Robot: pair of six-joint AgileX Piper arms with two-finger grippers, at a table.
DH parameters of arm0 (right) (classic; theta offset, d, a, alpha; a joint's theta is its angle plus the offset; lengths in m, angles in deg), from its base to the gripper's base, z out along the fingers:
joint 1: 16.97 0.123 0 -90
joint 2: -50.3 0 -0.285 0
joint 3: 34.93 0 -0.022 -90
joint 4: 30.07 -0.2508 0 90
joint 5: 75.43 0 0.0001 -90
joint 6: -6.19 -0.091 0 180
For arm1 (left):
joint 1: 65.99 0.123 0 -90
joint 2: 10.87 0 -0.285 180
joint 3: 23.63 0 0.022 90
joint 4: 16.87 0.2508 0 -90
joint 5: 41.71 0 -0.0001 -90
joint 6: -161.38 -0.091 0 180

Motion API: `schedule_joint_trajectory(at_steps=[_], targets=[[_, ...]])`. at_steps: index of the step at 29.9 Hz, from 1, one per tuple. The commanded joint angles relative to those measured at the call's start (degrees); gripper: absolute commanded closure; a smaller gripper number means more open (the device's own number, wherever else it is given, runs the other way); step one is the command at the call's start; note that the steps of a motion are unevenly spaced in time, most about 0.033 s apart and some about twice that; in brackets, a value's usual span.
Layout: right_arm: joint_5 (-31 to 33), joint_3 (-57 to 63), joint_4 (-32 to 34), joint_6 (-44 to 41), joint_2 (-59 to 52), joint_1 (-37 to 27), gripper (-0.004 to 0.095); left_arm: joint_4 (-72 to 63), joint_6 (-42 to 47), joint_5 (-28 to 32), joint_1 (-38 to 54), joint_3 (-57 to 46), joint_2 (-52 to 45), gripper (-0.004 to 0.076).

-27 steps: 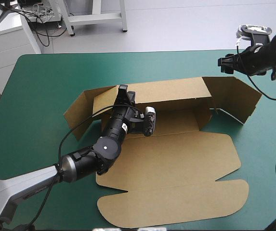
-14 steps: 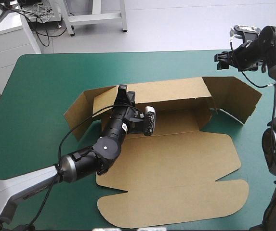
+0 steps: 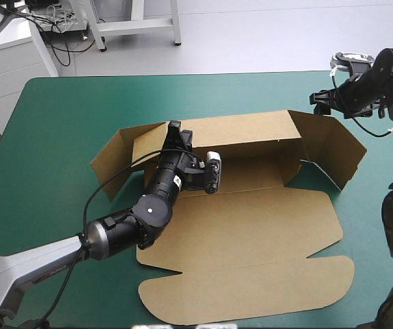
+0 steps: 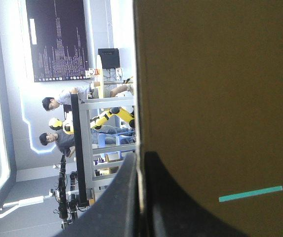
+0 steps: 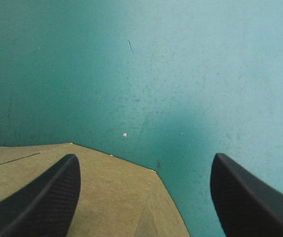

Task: Fold the box

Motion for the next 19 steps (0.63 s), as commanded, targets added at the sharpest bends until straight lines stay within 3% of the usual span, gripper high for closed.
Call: schedule_joint_trajectory(at_steps=[1,10,19], targets=[[0.6,-0.6,-0.8,1.1,-4.8,-0.6,0.0228,5.5,0.7,-1.6,-0.3,1.5,-1.9,0.0734],[0.6,3.7,1.2,1.3,-7.2,-1.0,0.0228,5.3,0.9,-3.1,-0.3,1.5,-1.9,0.0734],[0.6,6.3,-4.6,2.6,-7.2,-4.5,0.0228,5.4,3.8,-6.8,0.8,1.5,-1.9,0.0734]])
